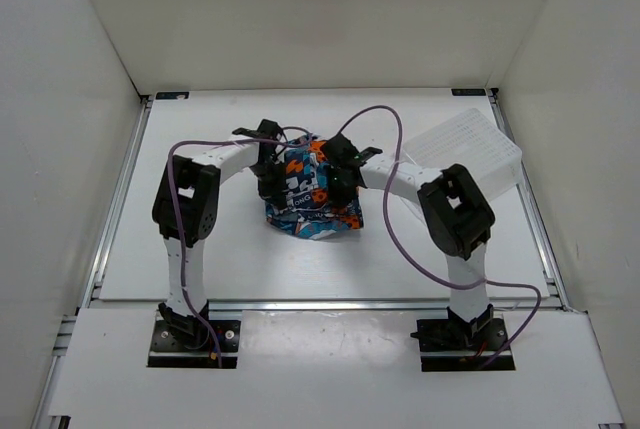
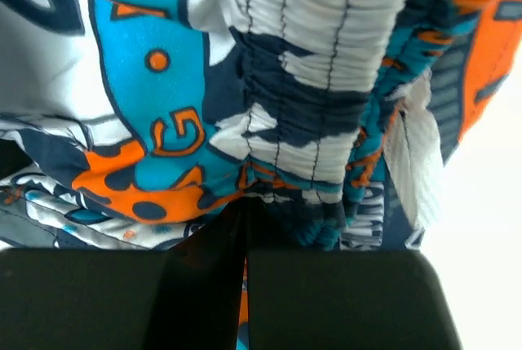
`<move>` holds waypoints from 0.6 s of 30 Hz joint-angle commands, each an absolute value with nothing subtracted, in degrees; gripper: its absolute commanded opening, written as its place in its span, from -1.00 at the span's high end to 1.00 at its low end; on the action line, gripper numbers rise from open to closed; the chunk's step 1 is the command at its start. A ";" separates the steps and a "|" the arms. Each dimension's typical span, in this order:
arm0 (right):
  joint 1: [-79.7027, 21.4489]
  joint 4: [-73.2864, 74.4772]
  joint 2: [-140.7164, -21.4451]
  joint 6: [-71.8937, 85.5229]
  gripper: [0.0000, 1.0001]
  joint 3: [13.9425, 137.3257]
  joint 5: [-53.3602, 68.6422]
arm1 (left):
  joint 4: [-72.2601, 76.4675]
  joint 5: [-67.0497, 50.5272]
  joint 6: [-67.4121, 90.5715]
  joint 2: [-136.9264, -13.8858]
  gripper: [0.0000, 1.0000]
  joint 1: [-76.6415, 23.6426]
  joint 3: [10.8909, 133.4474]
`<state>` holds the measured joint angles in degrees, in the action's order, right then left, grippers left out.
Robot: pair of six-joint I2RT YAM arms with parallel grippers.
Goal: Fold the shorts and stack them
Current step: Fold the shorts
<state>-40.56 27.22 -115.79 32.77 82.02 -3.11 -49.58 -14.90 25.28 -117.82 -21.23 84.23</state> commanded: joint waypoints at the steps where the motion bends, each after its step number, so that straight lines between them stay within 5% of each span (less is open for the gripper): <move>1: -41.04 29.52 -108.91 32.08 0.98 83.84 -5.79 | -51.31 -11.52 23.82 -112.69 0.79 -21.71 88.31; 3: -41.04 33.46 -103.64 30.07 0.89 87.78 -9.55 | -56.13 -9.15 23.21 -110.23 0.76 -21.71 91.13; 5: -41.04 35.93 -98.12 28.75 0.58 90.17 -12.55 | -59.40 -6.87 22.51 -105.31 0.60 -21.71 95.94; 6: -41.04 36.99 -96.26 28.13 0.08 91.13 -14.13 | -60.98 -5.99 21.80 -103.55 0.35 -21.71 97.63; 9: -41.04 41.30 -89.66 26.37 -0.67 92.81 -20.64 | -65.82 -2.47 21.27 -96.52 -0.07 -21.18 102.73; 14: -39.46 47.81 -77.12 28.38 -0.98 86.17 -28.82 | -63.04 6.56 25.29 -78.64 -0.17 -17.23 96.98; 15: -38.85 48.33 -75.08 28.39 -0.98 84.57 -29.70 | -61.89 8.68 26.27 -75.44 -0.48 -16.44 94.68; 18: -38.85 51.67 -67.87 30.84 -1.00 80.17 -32.34 | -58.63 17.10 30.49 -63.48 -0.94 -16.44 85.01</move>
